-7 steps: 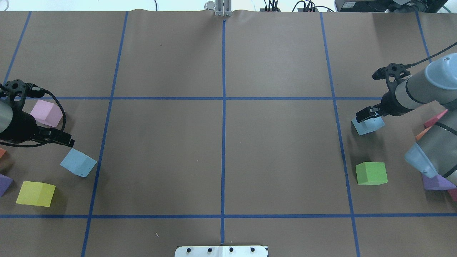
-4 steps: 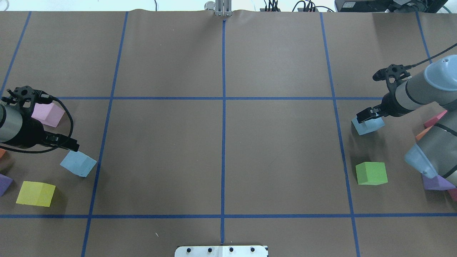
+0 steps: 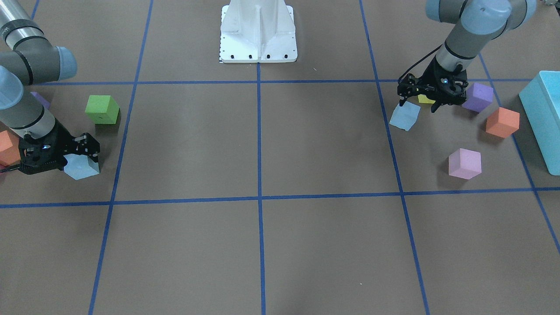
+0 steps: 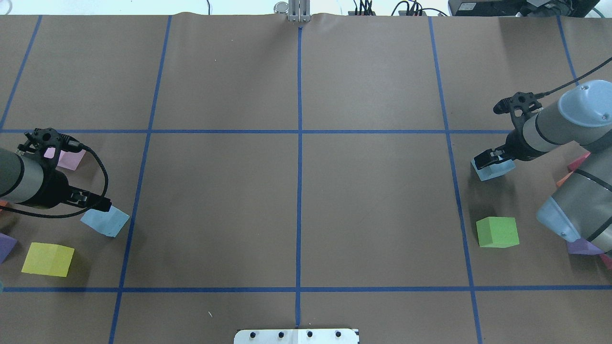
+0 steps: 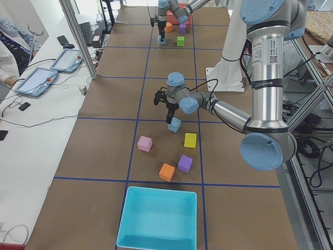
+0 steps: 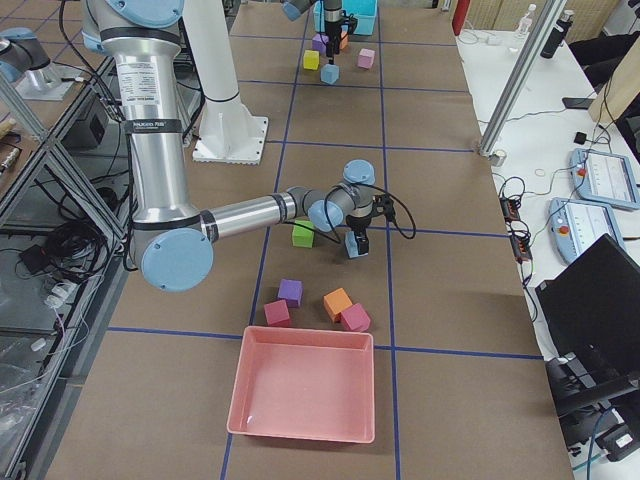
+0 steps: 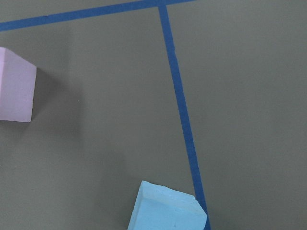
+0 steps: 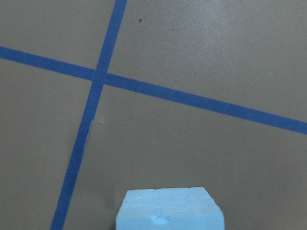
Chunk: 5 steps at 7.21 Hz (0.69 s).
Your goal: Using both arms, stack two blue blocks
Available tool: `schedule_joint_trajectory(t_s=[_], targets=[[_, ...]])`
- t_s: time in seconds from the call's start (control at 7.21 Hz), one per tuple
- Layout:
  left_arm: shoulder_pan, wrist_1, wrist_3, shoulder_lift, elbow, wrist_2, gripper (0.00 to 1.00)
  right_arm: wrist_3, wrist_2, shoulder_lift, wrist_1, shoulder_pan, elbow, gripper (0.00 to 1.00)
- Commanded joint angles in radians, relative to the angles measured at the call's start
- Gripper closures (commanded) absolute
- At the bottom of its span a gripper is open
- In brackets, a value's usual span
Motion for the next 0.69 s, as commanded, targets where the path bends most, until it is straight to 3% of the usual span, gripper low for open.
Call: schedule_joint_trajectory(t_s=[0.0, 0.28, 0.55], targets=[[0.012, -0.004, 0.008, 0.004, 0.0, 0.01, 0.02, -0.003, -0.002, 0.001, 0.0, -0.006, -0.004, 0.2], [0.014, -0.017, 0.056, 0.018, 0.003, 0.015, 0.02, -0.004, -0.002, 0.001, 0.005, -0.006, -0.004, 0.35], [0.04, -0.017, 0.069, 0.016, 0.006, 0.028, 0.02, -0.009, -0.003, 0.007, 0.005, -0.006, -0.001, 0.36]])
